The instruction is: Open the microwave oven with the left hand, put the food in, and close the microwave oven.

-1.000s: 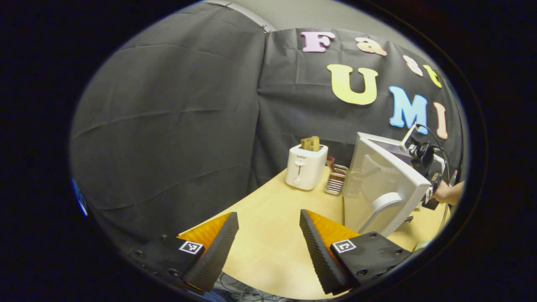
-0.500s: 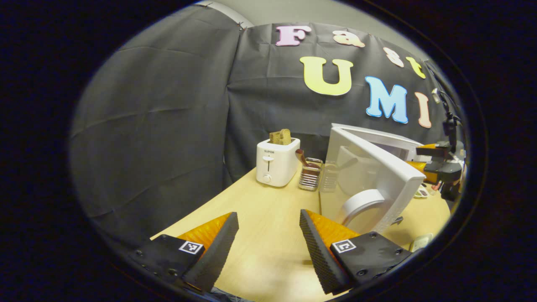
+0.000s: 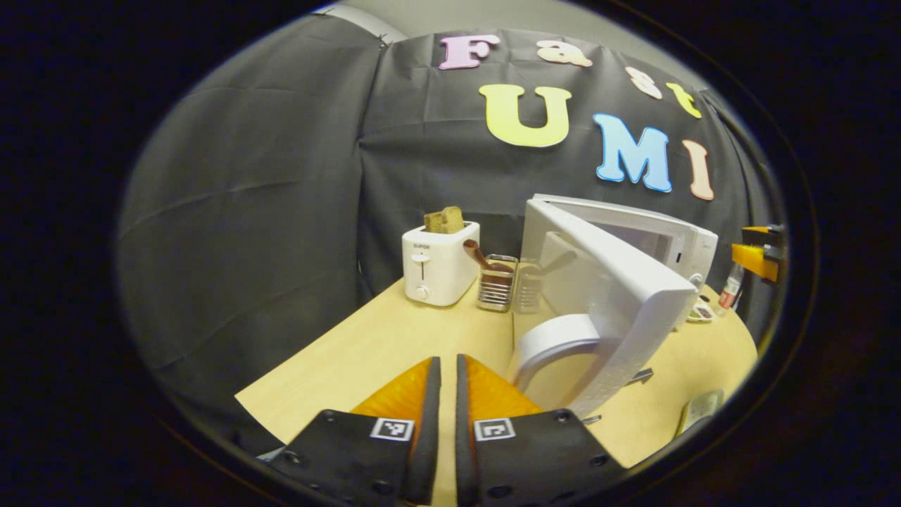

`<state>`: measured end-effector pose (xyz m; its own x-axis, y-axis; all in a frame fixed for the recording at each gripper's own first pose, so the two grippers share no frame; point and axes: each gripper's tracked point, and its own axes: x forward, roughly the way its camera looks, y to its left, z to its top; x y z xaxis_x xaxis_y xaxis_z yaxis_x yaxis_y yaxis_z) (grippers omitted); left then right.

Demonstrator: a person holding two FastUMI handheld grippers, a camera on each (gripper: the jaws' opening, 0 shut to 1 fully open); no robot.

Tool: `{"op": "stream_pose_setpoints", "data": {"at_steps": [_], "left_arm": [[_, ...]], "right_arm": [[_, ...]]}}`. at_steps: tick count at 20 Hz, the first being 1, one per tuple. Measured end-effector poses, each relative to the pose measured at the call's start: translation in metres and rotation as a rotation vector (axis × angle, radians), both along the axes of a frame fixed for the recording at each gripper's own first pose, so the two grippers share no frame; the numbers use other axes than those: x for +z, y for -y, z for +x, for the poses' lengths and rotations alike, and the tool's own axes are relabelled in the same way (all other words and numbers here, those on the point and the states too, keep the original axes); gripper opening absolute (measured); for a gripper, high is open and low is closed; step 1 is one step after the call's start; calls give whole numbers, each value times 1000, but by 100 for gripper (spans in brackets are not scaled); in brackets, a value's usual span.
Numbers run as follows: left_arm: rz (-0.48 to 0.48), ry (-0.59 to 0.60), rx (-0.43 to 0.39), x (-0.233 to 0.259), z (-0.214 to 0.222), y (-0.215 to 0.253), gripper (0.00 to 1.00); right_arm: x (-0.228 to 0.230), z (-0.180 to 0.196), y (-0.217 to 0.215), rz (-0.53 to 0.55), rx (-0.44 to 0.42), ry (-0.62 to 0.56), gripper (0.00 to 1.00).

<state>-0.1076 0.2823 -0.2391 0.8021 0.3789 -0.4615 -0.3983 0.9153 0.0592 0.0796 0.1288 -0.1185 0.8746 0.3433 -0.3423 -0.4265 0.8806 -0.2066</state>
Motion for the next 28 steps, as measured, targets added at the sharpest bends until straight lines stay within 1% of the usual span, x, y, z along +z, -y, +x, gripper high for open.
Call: {"op": "stream_pose_setpoints", "data": {"at_steps": [1,2,3,5,8,13,18,23,26,28], "left_arm": [[29,-1,22,3,-2,0,0],[25,0,4,-1,8,7,8],[11,-5,-13,-3,10,17,7],[-21,4,-80,-1,18,43,7],[-13,13,-162,6,32,75,7],[-32,13,-293,10,63,132,7],[-38,17,-428,17,98,180,7],[-37,22,-535,19,135,219,7],[-35,31,-586,21,153,238,7],[-50,32,-616,20,163,249,7]], "right_arm": [[0,-4,8,9,-10,-3,97],[0,-6,15,20,-23,-8,97],[0,-9,20,35,-33,-18,97],[-2,-15,26,66,-48,-32,97],[-6,-16,35,81,-67,-50,97],[5,-18,58,93,-95,-22,97],[4,-25,86,94,-143,-11,97],[1,-33,108,106,-207,-21,97],[0,-38,117,109,-237,-17,97],[-2,-40,123,107,-257,-16,97]]}}
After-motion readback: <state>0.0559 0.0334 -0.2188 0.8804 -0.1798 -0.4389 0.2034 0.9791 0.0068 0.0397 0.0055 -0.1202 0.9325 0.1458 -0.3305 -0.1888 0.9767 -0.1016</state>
